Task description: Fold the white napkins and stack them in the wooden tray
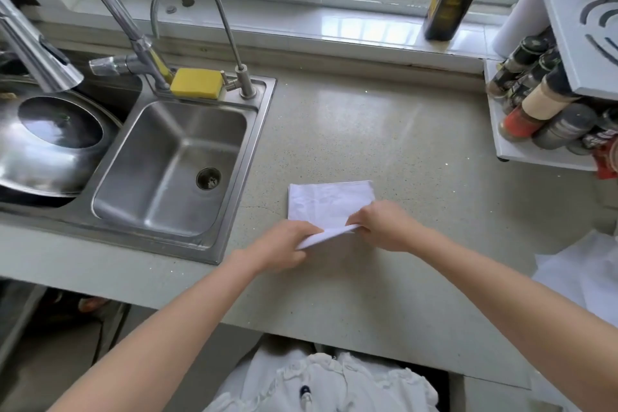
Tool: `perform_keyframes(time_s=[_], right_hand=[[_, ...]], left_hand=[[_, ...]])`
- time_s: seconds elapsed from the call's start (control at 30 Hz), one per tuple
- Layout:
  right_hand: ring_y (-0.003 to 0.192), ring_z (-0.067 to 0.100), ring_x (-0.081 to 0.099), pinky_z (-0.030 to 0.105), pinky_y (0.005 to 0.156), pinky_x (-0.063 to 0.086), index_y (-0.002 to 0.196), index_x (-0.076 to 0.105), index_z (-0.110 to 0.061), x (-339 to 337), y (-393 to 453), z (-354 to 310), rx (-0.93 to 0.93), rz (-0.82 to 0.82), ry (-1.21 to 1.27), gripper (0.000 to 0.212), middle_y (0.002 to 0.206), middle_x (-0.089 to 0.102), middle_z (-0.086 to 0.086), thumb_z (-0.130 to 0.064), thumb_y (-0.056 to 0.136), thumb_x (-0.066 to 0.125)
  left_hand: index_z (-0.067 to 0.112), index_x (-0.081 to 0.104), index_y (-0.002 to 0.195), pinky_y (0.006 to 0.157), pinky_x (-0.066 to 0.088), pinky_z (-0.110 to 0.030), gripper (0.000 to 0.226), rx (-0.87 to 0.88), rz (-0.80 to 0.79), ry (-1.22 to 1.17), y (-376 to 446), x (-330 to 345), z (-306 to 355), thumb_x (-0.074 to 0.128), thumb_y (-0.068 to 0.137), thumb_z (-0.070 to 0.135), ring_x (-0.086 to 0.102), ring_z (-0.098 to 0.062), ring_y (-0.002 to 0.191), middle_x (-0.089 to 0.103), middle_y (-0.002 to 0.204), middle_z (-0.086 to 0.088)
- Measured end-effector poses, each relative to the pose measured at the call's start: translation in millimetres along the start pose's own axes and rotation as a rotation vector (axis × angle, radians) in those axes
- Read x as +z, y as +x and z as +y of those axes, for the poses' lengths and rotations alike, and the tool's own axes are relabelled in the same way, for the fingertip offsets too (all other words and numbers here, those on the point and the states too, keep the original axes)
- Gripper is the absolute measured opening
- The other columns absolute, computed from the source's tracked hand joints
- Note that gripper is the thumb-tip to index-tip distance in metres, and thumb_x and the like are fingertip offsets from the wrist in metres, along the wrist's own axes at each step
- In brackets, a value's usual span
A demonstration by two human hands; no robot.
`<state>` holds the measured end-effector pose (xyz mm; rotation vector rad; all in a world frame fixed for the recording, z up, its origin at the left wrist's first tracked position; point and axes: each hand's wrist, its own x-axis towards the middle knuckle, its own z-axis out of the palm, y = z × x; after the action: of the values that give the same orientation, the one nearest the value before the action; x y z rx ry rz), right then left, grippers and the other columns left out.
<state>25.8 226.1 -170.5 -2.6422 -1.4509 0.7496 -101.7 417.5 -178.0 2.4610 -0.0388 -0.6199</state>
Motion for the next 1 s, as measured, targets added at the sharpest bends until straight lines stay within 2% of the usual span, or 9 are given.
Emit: perform_keyframes(time_s=[0.07, 0.13, 0.2, 0.27, 0.37, 0.47, 0.57, 0.8, 1.0], right_hand=[[0.058, 0.024, 0.045, 0.031, 0.051, 0.025, 0.059, 0.045, -0.015, -6.0, 6.0, 4.5, 0.106, -0.024, 0.173, 0.036, 0.057, 0.047, 0.003, -0.025, 0.092, 0.052], [0.05, 0.016, 0.034, 0.03, 0.05, 0.021, 0.055, 0.039, -0.016, -8.1, 12.6, 9.6, 0.267, 0.015, 0.454, 0.042, 0.052, 0.036, 0.0, -0.026, 0.091, 0.058], [0.053, 0.015, 0.036, 0.029, 0.052, 0.023, 0.061, 0.048, -0.014, -4.9, 21.5, 14.3, 0.429, 0.07, 0.635, 0.033, 0.056, 0.04, 0.001, -0.024, 0.091, 0.058], [0.056, 0.017, 0.04, 0.029, 0.052, 0.024, 0.064, 0.053, -0.013, 2.6, 30.4, 16.5, 0.526, 0.138, 0.633, 0.029, 0.06, 0.044, 0.003, -0.024, 0.091, 0.054], [0.069, 0.026, 0.055, 0.031, 0.057, 0.031, 0.077, 0.061, -0.005, 13.3, 40.6, 16.2, 0.588, 0.238, 0.531, 0.025, 0.073, 0.059, 0.01, -0.022, 0.091, 0.05], [0.082, 0.033, 0.058, 0.032, 0.063, 0.032, 0.079, 0.048, -0.012, 19.0, 43.0, 12.6, 0.552, 0.322, 0.409, 0.019, 0.088, 0.064, 0.016, -0.021, 0.095, 0.045], [0.084, 0.036, 0.059, 0.034, 0.062, 0.034, 0.092, 0.048, -0.012, 22.2, 43.6, 11.4, 0.545, 0.327, 0.234, 0.02, 0.095, 0.065, 0.018, -0.026, 0.1, 0.036], [0.071, 0.031, 0.052, 0.033, 0.061, 0.035, 0.104, 0.049, -0.011, 17.9, 48.5, 9.9, 0.558, 0.295, 0.169, 0.022, 0.091, 0.064, 0.016, -0.021, 0.1, 0.03], [0.068, 0.028, 0.047, 0.032, 0.059, 0.034, 0.098, 0.042, -0.012, 13.1, 52.6, 9.2, 0.578, 0.259, 0.152, 0.016, 0.089, 0.061, 0.012, -0.019, 0.1, 0.028]], left_hand=[[0.016, 0.059, 0.077, 0.057, 0.031, -0.028, 0.015, -0.121, 0.068, -0.198, -1.5, -6.6, -8.2, 0.051, 0.087, 0.008, 0.045, -0.013, 0.061, 0.056, 0.07, 0.001], [0.017, 0.048, 0.066, 0.056, 0.028, -0.027, 0.031, -0.232, 0.105, -0.373, 0.6, -10.0, -18.9, 0.049, 0.097, 0.022, 0.04, -0.011, 0.057, 0.047, 0.063, 0.002], [0.014, 0.057, 0.076, 0.065, 0.044, -0.031, 0.034, -0.309, 0.183, -0.49, 7.9, -9.9, -28.5, 0.044, 0.099, 0.035, 0.054, -0.018, 0.068, 0.059, 0.075, -0.002], [0.01, 0.062, 0.091, 0.075, 0.052, -0.044, 0.035, -0.341, 0.263, -0.458, 18.1, -7.2, -31.1, 0.041, 0.1, 0.036, 0.062, -0.028, 0.084, 0.065, 0.09, -0.008], [0.007, 0.062, 0.101, 0.074, 0.044, -0.039, 0.035, -0.395, 0.356, -0.202, 33.8, -6.0, -25.2, 0.035, 0.103, 0.029, 0.059, -0.03, 0.091, 0.065, 0.099, -0.012], [0.01, 0.059, 0.111, 0.074, 0.042, -0.036, 0.039, -0.5, 0.361, 0.01, 47.3, -7.2, -22.6, 0.028, 0.104, 0.031, 0.059, -0.033, 0.098, 0.065, 0.107, -0.015], [0.016, 0.057, 0.117, 0.071, 0.039, -0.033, 0.039, -0.57, 0.357, 0.122, 55.2, -7.5, -20.5, 0.024, 0.104, 0.031, 0.061, -0.031, 0.097, 0.066, 0.106, -0.013], [0.007, 0.059, 0.113, 0.077, 0.044, -0.037, 0.035, -0.582, 0.361, 0.113, 64.6, -7.5, -21.0, 0.029, 0.103, 0.022, 0.06, -0.036, 0.101, 0.065, 0.109, -0.018], [0.002, 0.059, 0.113, 0.075, 0.043, -0.036, 0.036, -0.624, 0.368, 0.046, 66.2, -8.3, -19.0, 0.03, 0.103, 0.022, 0.059, -0.036, 0.101, 0.064, 0.11, -0.019]])
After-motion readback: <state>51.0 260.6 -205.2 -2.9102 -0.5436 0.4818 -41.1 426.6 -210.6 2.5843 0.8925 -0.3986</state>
